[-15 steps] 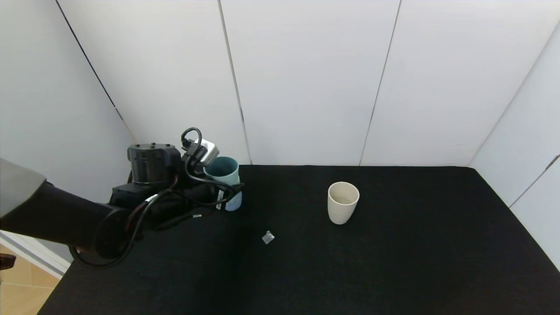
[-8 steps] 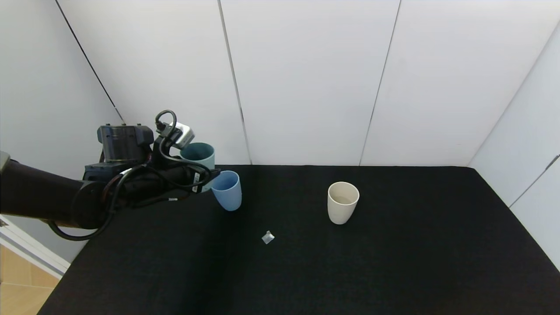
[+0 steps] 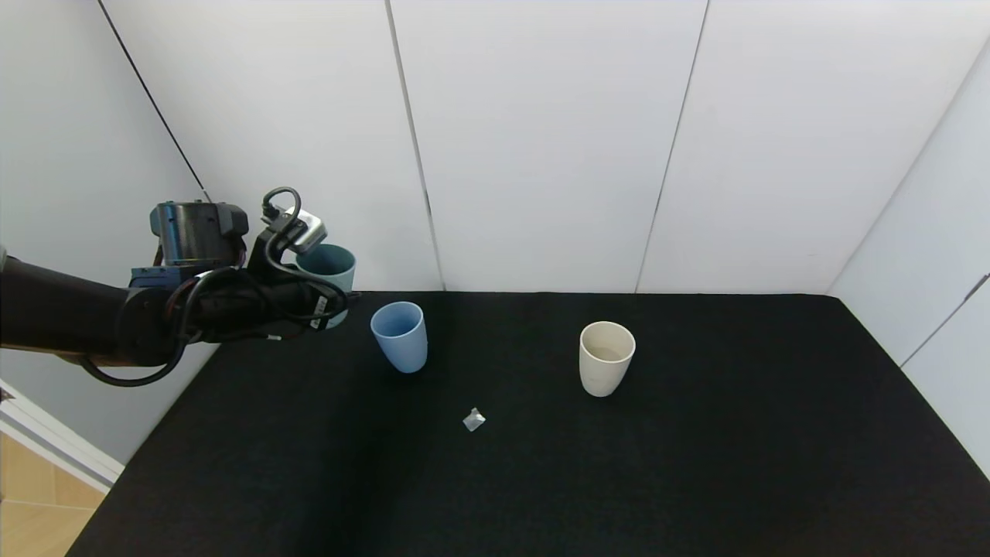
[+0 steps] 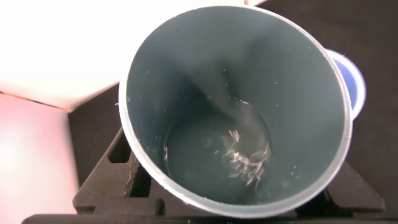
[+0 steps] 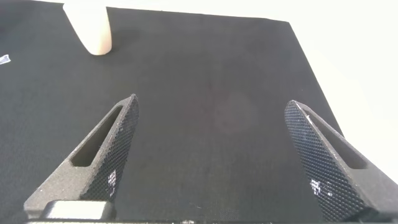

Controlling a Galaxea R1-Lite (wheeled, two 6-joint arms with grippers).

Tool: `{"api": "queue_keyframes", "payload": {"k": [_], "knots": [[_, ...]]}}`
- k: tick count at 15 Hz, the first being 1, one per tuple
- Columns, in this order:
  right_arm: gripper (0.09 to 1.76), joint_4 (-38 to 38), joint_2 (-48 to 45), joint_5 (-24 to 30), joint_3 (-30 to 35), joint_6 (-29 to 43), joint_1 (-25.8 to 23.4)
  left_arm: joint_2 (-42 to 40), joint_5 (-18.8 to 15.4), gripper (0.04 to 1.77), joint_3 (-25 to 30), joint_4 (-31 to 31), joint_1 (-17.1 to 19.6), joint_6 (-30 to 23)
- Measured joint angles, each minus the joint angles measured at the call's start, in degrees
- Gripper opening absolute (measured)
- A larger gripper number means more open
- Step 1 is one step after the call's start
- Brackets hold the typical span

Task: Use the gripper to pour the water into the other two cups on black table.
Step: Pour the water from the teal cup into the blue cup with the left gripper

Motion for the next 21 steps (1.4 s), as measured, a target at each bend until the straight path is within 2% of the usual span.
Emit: {"api": "queue_keyframes", "payload": {"k": [4,8,11,18,21], "knots": [[1.71,0.0,0.0,0.0,0.0,0.0,0.0,2.2,0.4,1.20,-2.2,1.1,0.1,3.7],[1.71,0.0,0.0,0.0,0.0,0.0,0.0,3.2,0.9,1.19,-6.1,6.4,0.1,8.5],[1.71,0.0,0.0,0.0,0.0,0.0,0.0,3.3,4.3,1.19,-7.4,7.5,-0.2,13.9],[1.71,0.0,0.0,0.0,0.0,0.0,0.0,3.3,8.6,1.19,-7.5,7.7,-1.0,26.1],[1.71,0.0,0.0,0.0,0.0,0.0,0.0,3.3,10.5,1.19,-7.5,7.7,-1.8,28.7]]}}
